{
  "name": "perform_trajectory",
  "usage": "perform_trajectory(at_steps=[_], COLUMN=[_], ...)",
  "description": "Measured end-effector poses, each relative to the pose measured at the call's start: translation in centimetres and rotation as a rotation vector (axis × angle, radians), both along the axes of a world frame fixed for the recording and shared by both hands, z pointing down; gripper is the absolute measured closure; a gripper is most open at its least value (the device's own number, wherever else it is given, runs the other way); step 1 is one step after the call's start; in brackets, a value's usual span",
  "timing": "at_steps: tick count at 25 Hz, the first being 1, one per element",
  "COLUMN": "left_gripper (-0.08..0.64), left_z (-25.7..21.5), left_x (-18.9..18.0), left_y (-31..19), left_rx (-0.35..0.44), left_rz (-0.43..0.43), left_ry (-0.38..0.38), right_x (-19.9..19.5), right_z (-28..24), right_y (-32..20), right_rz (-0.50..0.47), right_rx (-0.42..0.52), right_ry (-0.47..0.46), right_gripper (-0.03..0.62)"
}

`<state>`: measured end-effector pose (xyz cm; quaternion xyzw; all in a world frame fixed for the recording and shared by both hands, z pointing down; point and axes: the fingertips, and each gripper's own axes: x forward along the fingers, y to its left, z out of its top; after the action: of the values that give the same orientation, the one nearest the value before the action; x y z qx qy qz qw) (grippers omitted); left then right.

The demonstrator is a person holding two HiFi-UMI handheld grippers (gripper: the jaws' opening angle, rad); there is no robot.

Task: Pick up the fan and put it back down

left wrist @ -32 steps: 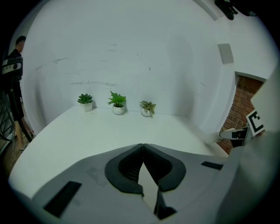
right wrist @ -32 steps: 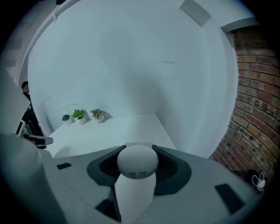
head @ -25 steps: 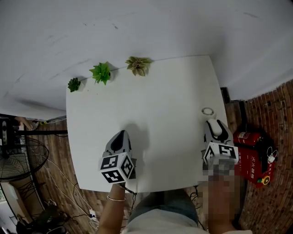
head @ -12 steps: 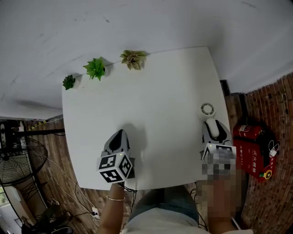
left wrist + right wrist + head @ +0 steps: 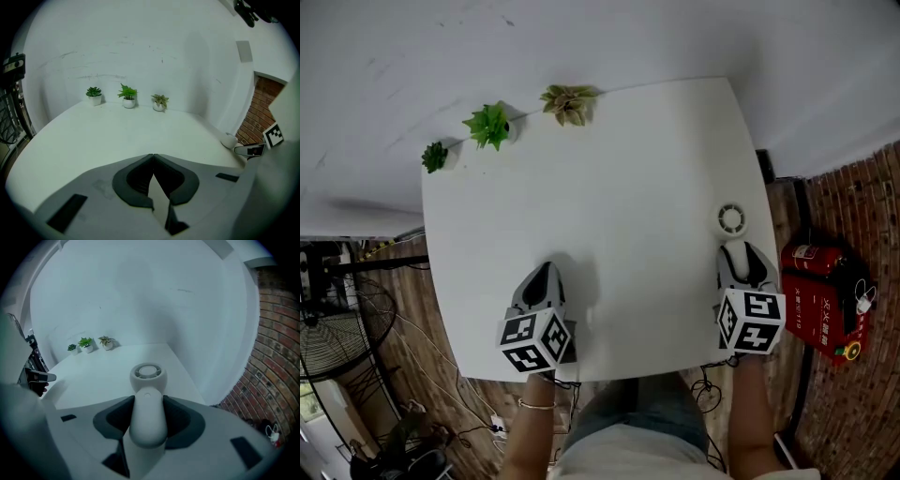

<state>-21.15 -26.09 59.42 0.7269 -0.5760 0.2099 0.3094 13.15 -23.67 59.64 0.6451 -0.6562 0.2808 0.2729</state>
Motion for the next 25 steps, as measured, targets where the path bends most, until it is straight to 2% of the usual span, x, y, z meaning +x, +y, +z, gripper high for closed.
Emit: perform_trajectory(at_steps=[18,25], left_gripper=[0.548,0.548], left_z=[0.3,0.1], left_x=[0.0,0.3], left_y=[1.2,1.6], left_rx=[-0.011,-0.015], left_rz=[-0.019,-0.031], left_ry=[-0.007,0.018], right_x=[0.5,0.5], right_z=[1.4,1.5], right_y=[0.7,0.6], right_rz=[-0.036,-0.06], right_rx=[-0.029,-0.034], right_ry=[0.015,0.032], right_gripper=[0.399,0.388])
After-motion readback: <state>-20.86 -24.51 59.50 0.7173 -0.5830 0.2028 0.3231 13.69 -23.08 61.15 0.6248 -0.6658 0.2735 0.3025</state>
